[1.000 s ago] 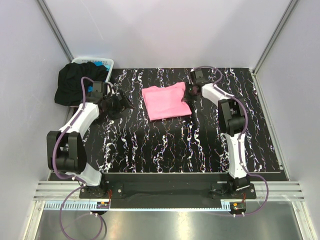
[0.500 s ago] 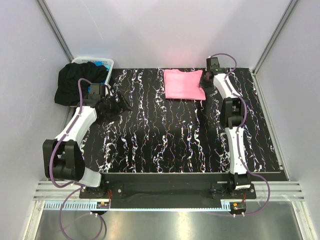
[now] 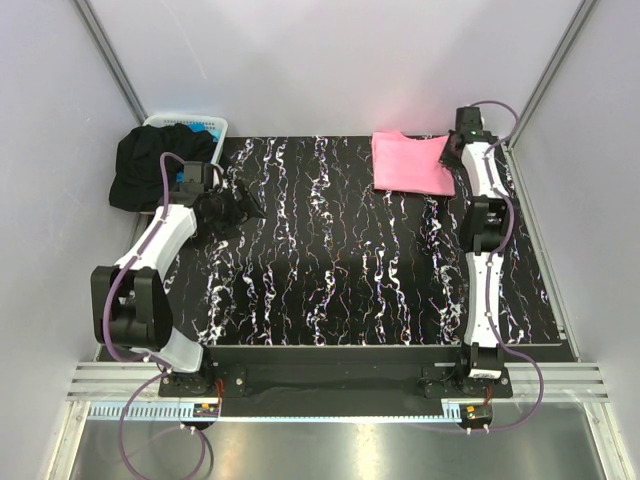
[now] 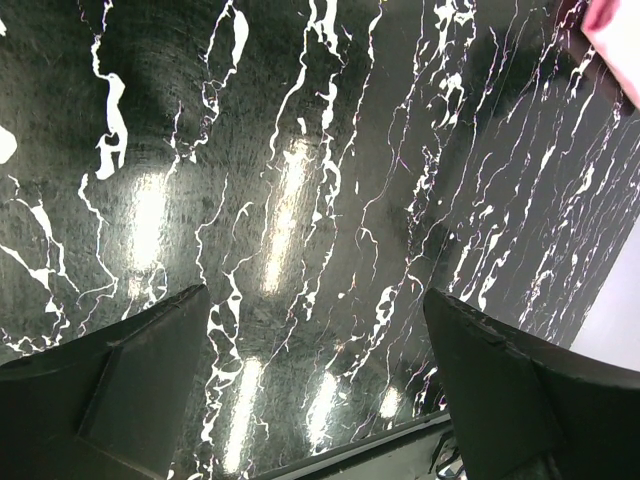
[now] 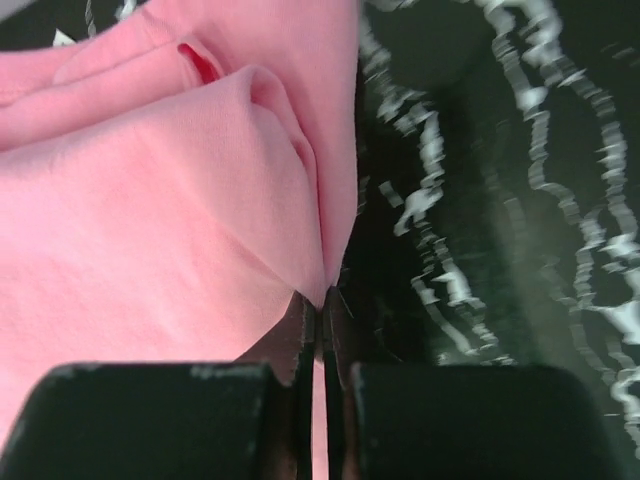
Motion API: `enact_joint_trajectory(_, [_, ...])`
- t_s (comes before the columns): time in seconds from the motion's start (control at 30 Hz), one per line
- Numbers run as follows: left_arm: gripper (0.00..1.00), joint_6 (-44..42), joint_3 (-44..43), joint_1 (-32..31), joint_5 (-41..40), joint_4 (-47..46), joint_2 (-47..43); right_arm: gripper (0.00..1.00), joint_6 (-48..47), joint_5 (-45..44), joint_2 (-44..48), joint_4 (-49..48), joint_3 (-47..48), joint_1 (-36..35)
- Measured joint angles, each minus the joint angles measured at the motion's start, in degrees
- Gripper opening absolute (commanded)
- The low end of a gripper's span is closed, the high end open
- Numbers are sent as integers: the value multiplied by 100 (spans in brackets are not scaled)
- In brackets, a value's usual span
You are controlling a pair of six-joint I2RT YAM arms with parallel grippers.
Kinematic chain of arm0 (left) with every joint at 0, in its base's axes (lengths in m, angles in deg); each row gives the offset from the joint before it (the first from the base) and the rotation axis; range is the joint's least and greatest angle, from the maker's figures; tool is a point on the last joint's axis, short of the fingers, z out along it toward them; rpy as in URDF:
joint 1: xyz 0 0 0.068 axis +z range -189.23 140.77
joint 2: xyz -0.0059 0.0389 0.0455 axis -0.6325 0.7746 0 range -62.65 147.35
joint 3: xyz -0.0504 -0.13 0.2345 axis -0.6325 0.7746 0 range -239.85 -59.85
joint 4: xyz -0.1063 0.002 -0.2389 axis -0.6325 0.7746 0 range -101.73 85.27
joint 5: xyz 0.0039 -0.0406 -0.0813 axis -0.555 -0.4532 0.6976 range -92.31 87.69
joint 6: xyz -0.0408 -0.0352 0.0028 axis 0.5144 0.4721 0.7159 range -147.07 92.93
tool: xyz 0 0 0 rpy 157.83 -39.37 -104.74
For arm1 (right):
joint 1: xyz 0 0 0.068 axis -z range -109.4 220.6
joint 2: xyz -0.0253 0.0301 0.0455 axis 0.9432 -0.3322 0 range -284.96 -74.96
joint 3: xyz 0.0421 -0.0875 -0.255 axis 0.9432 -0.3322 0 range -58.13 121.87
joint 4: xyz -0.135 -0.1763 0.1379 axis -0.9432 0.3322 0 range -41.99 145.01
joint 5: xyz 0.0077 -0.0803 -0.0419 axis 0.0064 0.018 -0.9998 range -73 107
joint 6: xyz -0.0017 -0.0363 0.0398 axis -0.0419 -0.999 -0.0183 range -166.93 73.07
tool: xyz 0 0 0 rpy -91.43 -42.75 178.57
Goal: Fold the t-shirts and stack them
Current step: Neatly place the folded tshirt to the corner
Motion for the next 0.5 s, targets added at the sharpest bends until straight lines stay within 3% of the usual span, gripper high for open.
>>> enact_joint_trajectory(0.5, [94, 2, -61, 0, 2, 4, 94, 0, -765, -791, -260, -4, 439, 492])
